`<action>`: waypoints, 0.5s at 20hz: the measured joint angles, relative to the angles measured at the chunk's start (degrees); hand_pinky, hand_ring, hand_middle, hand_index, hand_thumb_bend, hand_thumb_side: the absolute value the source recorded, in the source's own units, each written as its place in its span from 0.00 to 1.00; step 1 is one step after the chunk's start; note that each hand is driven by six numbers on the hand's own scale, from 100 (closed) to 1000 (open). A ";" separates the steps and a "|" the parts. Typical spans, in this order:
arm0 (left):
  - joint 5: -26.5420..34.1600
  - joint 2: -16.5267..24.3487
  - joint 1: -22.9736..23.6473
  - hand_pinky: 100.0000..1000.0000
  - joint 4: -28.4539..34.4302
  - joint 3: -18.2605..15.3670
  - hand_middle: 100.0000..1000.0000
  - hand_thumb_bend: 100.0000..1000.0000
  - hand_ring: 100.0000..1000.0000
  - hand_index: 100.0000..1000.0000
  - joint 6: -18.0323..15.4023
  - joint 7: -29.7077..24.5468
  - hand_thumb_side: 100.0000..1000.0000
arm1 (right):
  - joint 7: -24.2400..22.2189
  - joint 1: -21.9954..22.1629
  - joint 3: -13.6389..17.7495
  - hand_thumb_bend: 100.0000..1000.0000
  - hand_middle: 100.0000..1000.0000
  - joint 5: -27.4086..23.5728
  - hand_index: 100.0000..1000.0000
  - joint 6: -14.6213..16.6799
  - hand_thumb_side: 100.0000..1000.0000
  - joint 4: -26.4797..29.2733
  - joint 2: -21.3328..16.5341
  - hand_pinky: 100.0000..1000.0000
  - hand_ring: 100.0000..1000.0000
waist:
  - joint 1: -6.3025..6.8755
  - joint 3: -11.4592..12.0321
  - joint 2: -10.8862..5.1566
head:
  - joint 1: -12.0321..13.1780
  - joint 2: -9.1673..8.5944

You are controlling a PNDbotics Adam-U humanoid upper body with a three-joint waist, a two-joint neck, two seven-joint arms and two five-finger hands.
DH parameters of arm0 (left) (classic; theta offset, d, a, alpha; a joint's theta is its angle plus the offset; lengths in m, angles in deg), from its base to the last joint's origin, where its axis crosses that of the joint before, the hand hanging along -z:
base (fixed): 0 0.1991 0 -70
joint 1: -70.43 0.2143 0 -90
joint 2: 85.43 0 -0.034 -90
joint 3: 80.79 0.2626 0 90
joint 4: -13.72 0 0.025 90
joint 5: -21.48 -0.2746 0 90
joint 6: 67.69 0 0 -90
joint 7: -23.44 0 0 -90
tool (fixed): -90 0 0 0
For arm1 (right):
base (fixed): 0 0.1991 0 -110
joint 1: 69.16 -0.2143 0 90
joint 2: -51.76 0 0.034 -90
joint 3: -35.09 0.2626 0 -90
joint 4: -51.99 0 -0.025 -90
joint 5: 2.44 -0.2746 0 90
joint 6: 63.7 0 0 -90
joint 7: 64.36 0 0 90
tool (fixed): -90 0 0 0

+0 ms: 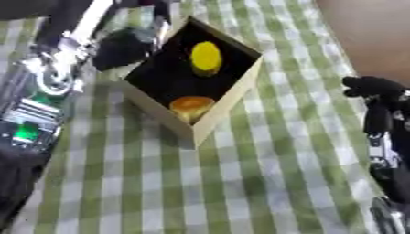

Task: Pick up objects on the table and place them in the box.

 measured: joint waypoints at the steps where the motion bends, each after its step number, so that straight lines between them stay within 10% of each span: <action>1: 3.95 0.84 0.37 0.65 1.96 -1.20 0.63 0.00 0.62 0.80 -0.03 1.85 0.57 | 0.20 0.02 0.16 0.00 0.55 0.02 0.75 0.20 0.51 0.00 0.00 0.87 0.76 | -0.11 0.14 0.00 | -0.19 0.00; 10: 26.61 7.55 9.45 0.66 5.42 -10.34 0.64 0.00 0.64 0.81 -14.05 18.46 0.53 | 2.28 0.10 1.41 0.00 0.56 0.51 0.75 2.46 0.51 0.00 0.01 0.87 0.76 | -1.36 0.83 0.29 | -1.24 -0.01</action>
